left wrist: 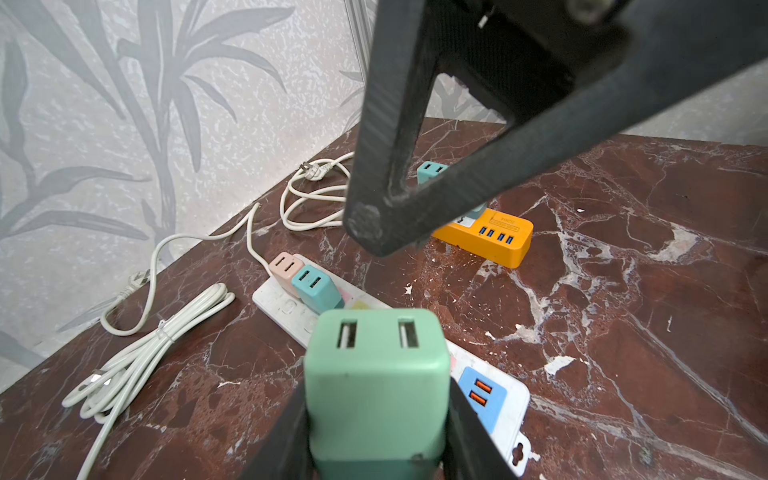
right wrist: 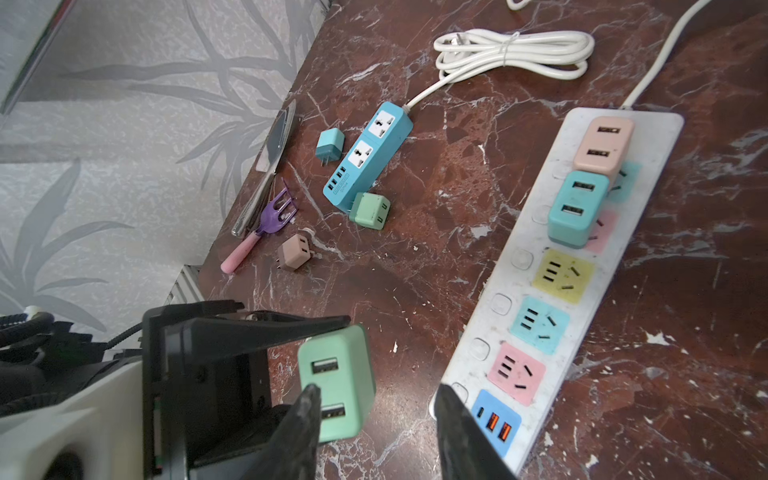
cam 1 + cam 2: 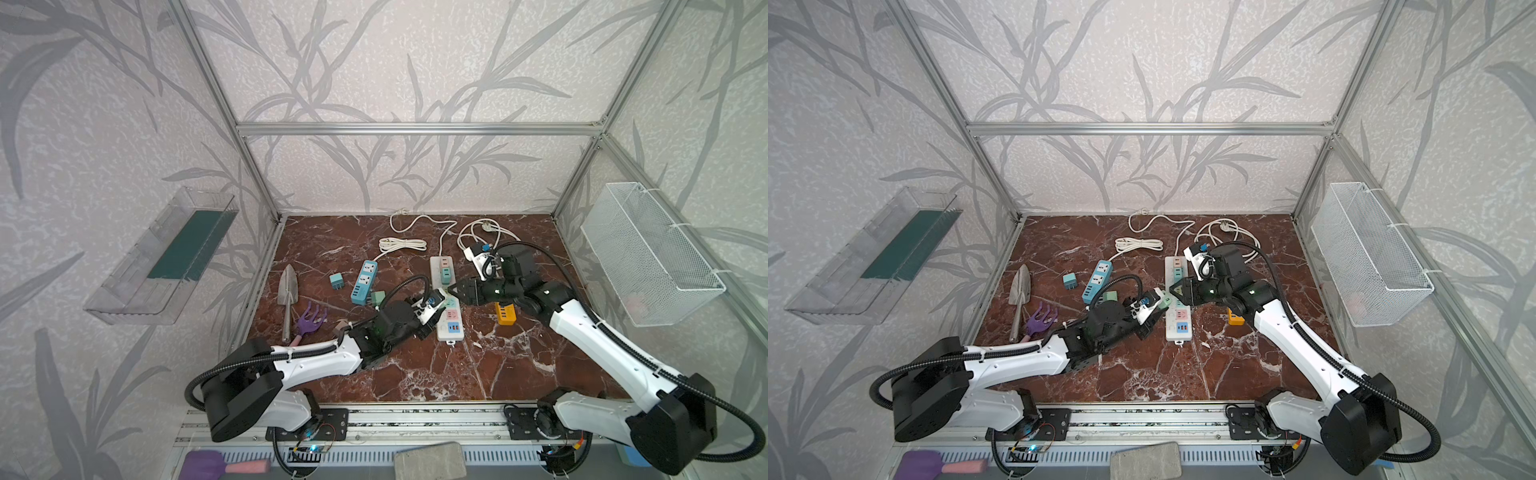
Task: Insert the plug
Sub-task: 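Grasp the light-green adapter with right gripper while left gripper releases it, then carry the light-green adapter with right gripper over the strip while left arm withdraws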
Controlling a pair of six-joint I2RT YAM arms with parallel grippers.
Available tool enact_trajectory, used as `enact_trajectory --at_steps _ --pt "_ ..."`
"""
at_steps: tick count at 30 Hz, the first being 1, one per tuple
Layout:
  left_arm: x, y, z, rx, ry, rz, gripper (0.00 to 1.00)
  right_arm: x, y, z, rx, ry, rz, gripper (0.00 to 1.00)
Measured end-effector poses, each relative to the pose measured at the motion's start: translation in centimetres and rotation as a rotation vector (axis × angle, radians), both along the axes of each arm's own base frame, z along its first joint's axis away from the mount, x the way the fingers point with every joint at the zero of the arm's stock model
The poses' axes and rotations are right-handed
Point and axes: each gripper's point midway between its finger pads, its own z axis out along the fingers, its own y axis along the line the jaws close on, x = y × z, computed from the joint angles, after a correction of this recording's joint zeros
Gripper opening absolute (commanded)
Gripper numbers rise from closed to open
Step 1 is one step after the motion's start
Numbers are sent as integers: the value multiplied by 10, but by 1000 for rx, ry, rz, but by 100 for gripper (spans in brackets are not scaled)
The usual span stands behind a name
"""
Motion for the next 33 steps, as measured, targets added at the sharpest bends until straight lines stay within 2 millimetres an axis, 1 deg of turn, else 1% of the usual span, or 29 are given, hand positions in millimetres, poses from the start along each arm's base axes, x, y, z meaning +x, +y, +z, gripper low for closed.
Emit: enact_trajectory --at_steps 3,6,9,10,12,16,19,20,23,24,25,26,27,28,30,31,32,33 --pt "-1 0 -1 2 7 -4 0 -8 10 -3 5 15 41 46" --pt "-2 -1 -2 5 12 -9 0 -14 19 -10 -4 37 78 46" --pt "-2 -1 -4 9 16 -13 0 -18 26 -18 -15 57 103 42" --pt "-2 -1 -4 11 17 -13 0 -19 28 -20 -19 61 107 38" --pt "-3 -1 -5 15 21 -14 0 -19 29 -23 -26 68 106 36" --pt "-4 0 -7 20 26 -17 0 -19 30 -27 -35 75 108 35" --pt "-4 -1 -7 21 28 -20 0 -19 31 -29 -39 77 110 37" --pt "-4 -1 -7 21 28 -20 0 -20 32 -29 -40 77 114 36" --pt "-5 0 -7 23 32 -20 0 -20 32 -31 -52 73 113 30" --pt "-5 0 -7 24 34 -20 0 -20 32 -31 -55 69 116 25" --pt "-5 0 -8 23 38 -21 2 -20 32 -31 -61 60 122 19" --pt "-6 1 -8 21 43 -23 7 -21 32 -32 -67 54 127 13" --pt "-6 1 -8 21 44 -21 12 -21 32 -32 -70 48 129 10" --pt "-6 1 -8 20 45 -19 20 -20 32 -32 -74 45 128 7" --pt "-5 1 -8 18 47 -14 30 -20 32 -32 -80 38 124 1" --pt "-5 2 -8 17 47 -12 39 -19 32 -32 -82 33 121 0" --pt "-4 2 -7 16 46 -9 55 -18 31 -31 -87 25 112 0" --pt "-4 3 -6 16 44 -5 63 -16 31 -31 -91 19 102 0"
